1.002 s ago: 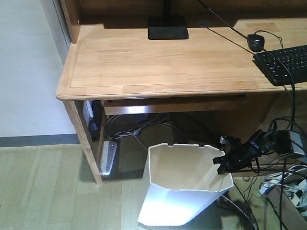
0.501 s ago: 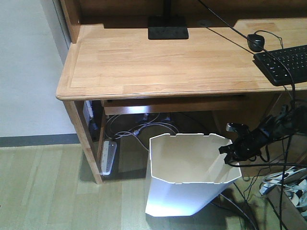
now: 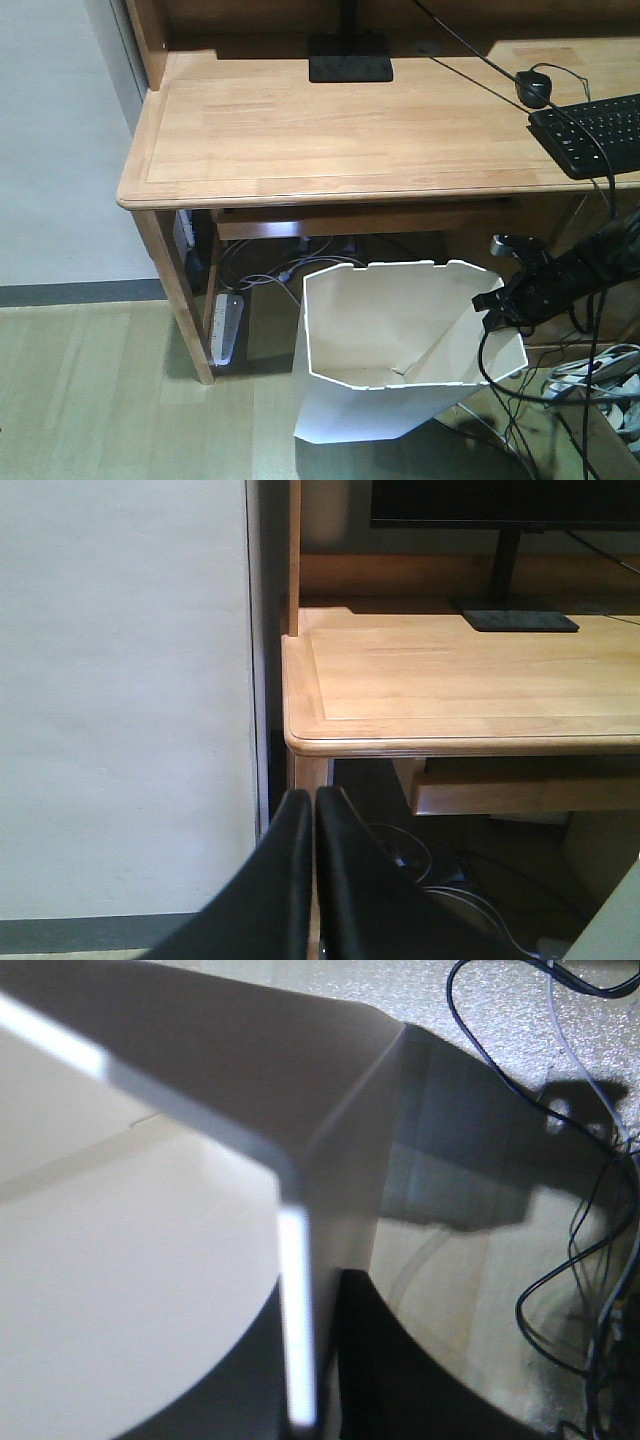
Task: Move trash bin to bedside with robot
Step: 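Lift the white bin with the right gripper and pull it out from under the desk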
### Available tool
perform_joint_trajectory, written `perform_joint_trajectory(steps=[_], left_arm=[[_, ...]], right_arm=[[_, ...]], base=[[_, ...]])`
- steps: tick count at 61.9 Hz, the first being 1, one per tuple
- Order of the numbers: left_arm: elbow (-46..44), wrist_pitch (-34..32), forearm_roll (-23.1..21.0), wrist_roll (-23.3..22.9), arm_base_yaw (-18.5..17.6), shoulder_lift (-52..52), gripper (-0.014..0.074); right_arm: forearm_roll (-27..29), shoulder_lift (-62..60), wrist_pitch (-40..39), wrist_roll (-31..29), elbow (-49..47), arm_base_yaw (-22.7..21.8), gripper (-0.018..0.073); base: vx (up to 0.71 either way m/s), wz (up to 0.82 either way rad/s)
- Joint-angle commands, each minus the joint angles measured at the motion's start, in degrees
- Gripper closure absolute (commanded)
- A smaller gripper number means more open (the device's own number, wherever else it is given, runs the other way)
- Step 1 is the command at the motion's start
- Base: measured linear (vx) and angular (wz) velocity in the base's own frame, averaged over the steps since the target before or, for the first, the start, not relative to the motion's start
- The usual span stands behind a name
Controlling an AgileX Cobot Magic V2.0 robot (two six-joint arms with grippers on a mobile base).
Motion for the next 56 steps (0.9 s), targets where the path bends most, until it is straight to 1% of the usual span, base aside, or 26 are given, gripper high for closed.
perform_joint_trajectory(steps=[1,9,16,27,56], left_arm=[[1.65,-3.97,-0.24,-0.45,-0.16,-0.56,0.0602],[1.65,-3.97,-0.24,-0.45,-0.16,-0.56,0.0602],[1.65,-3.97,-0.24,-0.45,-0.16,-0.56,0.0602],[1.65,-3.97,-0.24,-0.45,-0.16,-0.56,0.0602],[1.65,-3.97,-0.24,-0.45,-0.16,-0.56,0.0602]], right_arm=[[5.02,-9.05,4.86,-1.0,4.29,0.92,0.0565],[5.12,-12.54,2.96,-1.15,7.58,2.49,0.0565],[6.37,-13.27,3.8,-1.09,7.6,3.57,0.0565],[9.4,-13.27,5.34,-1.14,7.6,3.48,0.0565],[9.46,-13.27,5.23,-1.14,7.6,3.48,0.0565]], base=[[0.0,0.0],[0.0,0.0],[0.0,0.0],[0.0,0.0],[0.0,0.0]])
